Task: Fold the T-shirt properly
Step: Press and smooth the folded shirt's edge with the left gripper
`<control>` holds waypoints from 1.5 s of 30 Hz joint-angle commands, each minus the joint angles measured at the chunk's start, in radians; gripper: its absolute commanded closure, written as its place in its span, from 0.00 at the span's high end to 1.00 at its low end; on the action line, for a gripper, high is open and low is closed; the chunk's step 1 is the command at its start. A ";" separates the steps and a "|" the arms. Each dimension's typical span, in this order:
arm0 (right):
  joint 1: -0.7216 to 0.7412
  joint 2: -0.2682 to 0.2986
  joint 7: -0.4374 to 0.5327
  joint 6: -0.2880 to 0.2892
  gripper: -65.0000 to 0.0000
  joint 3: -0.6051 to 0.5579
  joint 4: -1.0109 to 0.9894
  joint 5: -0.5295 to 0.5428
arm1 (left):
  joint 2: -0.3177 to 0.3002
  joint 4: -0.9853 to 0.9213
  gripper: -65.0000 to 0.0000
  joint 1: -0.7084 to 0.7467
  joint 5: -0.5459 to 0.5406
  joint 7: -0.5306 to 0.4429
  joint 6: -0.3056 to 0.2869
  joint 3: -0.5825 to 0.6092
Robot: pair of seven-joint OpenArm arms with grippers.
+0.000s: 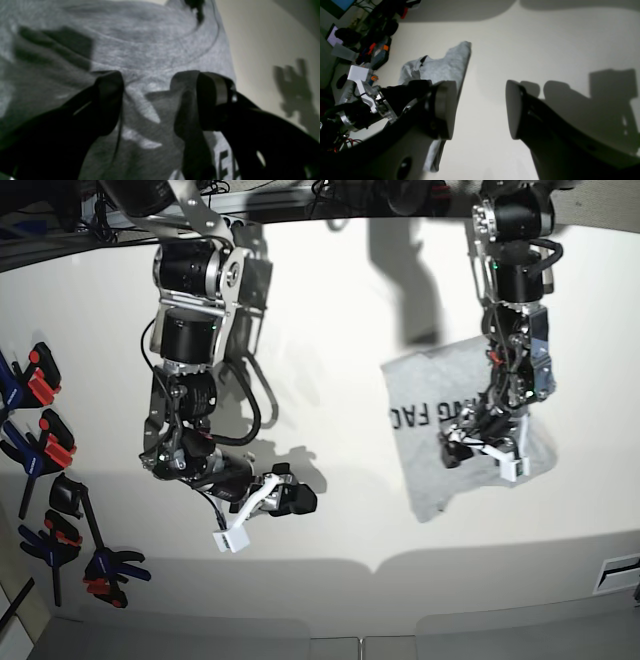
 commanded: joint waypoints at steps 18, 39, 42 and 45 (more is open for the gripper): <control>0.036 0.002 0.023 0.016 0.46 0.000 0.020 0.029 | -0.013 0.241 0.53 0.085 0.023 0.163 0.019 0.012; 0.035 0.003 0.021 0.016 0.46 0.000 0.020 0.025 | -0.129 0.329 0.53 -0.097 0.019 0.166 -0.053 0.012; 0.035 0.003 0.021 0.016 0.46 0.000 0.020 0.026 | -0.165 0.333 0.53 -0.096 0.019 0.146 -0.061 0.014; 0.035 0.003 0.021 0.016 0.46 0.000 0.020 0.025 | -0.221 0.333 0.53 -0.091 0.030 0.140 -0.063 0.071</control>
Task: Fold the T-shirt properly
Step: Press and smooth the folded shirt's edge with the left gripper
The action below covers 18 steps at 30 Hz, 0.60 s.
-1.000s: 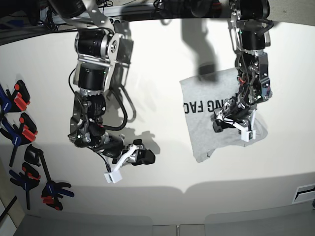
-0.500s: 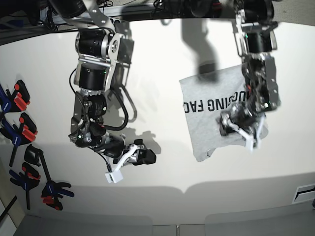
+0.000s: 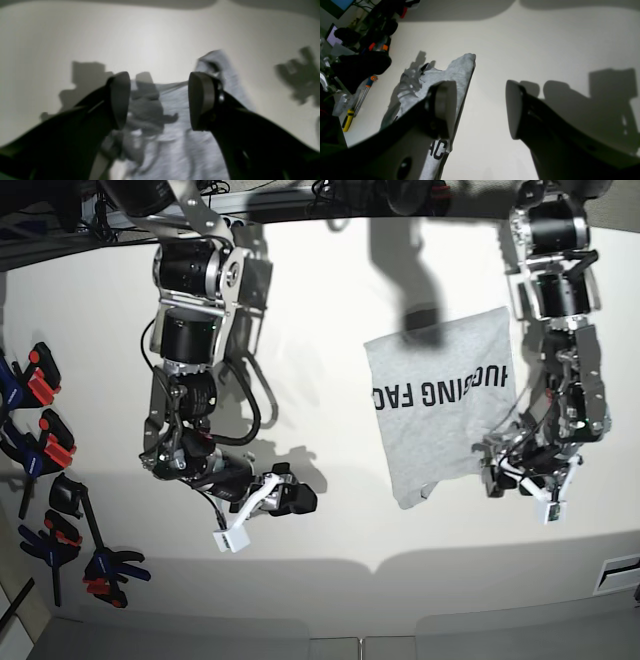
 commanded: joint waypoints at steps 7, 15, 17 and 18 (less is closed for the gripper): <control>0.035 0.006 0.008 0.016 0.46 0.000 0.020 0.025 | -0.117 0.021 0.53 -0.025 0.142 -0.103 0.004 0.246; 0.032 0.132 -0.012 0.016 0.46 0.000 0.021 0.020 | -0.126 0.028 0.53 -0.024 0.303 -0.139 0.272 0.359; 0.032 0.174 -0.044 0.016 0.46 0.000 0.020 0.023 | -0.127 0.043 0.53 -0.022 0.265 -0.095 0.273 0.358; 0.029 0.193 -0.064 0.016 0.46 0.000 0.021 0.029 | -0.127 0.051 0.53 -0.022 0.229 -0.066 0.272 0.357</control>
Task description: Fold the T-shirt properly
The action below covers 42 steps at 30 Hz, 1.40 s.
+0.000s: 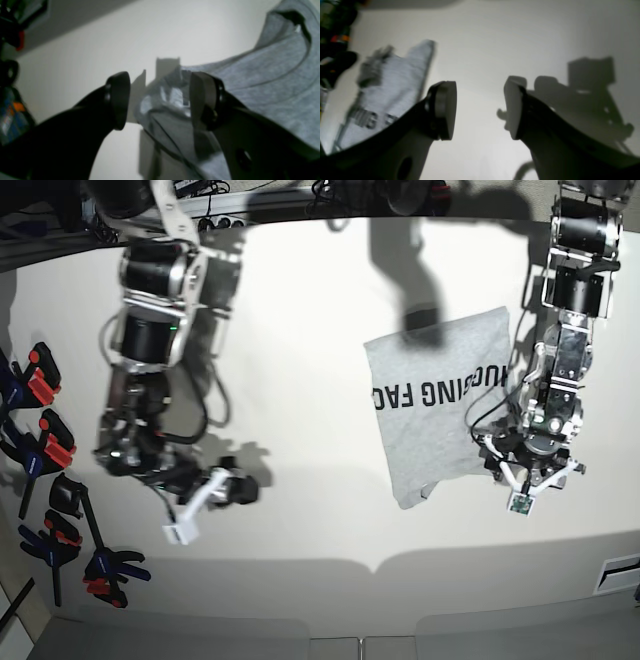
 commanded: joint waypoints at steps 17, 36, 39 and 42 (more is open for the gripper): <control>-0.251 0.212 -0.026 0.016 0.46 0.200 0.103 0.273 | -0.167 0.439 0.53 0.119 -0.216 0.121 -0.008 -0.016; -0.607 0.211 -0.357 0.016 0.46 0.782 0.621 0.738 | -0.169 0.884 0.53 0.579 -0.217 0.168 -0.008 -0.414; -0.675 0.211 -0.357 0.016 0.46 0.828 0.672 0.737 | -0.169 0.914 0.53 0.642 -0.216 0.168 -0.008 -0.455; -0.742 0.211 -0.357 0.016 0.46 0.869 0.714 0.737 | -0.169 0.946 0.53 0.703 -0.216 0.168 -0.008 -0.499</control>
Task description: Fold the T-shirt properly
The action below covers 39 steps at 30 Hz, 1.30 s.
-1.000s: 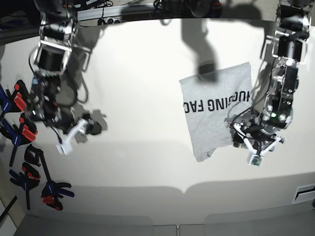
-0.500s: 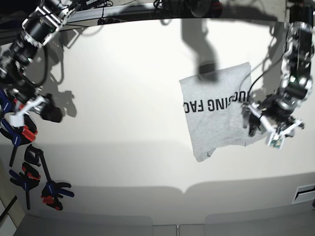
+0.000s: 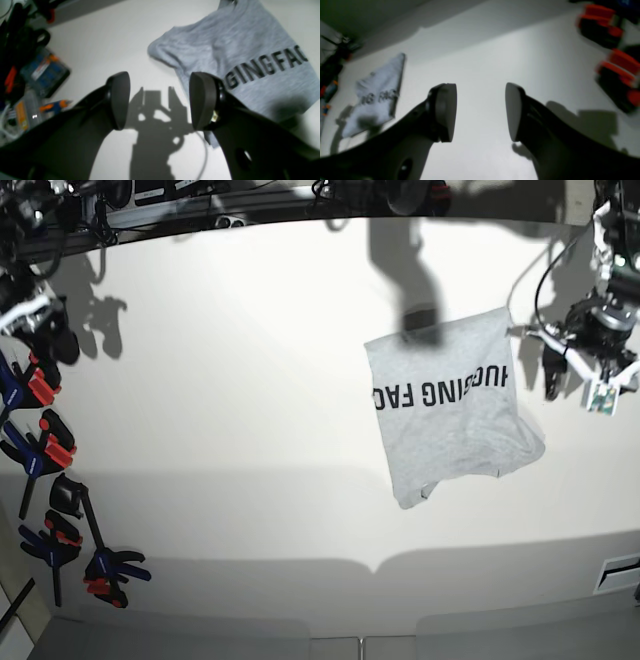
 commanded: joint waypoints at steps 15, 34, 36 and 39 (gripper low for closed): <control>-0.259 0.026 0.020 0.005 0.46 0.174 0.130 0.026 | -0.014 0.051 0.53 0.249 0.006 -0.015 0.007 -0.172; -0.722 0.077 0.020 0.005 0.46 0.174 0.131 0.022 | -0.014 0.050 0.53 0.565 0.133 0.072 0.008 -0.172; -0.736 0.077 0.020 0.005 0.46 0.174 0.131 0.021 | -0.014 0.050 0.53 0.605 0.132 0.086 0.008 -0.172; -0.745 0.077 0.020 0.005 0.46 0.174 0.131 0.015 | -0.014 0.050 0.53 0.686 0.116 0.087 0.007 -0.172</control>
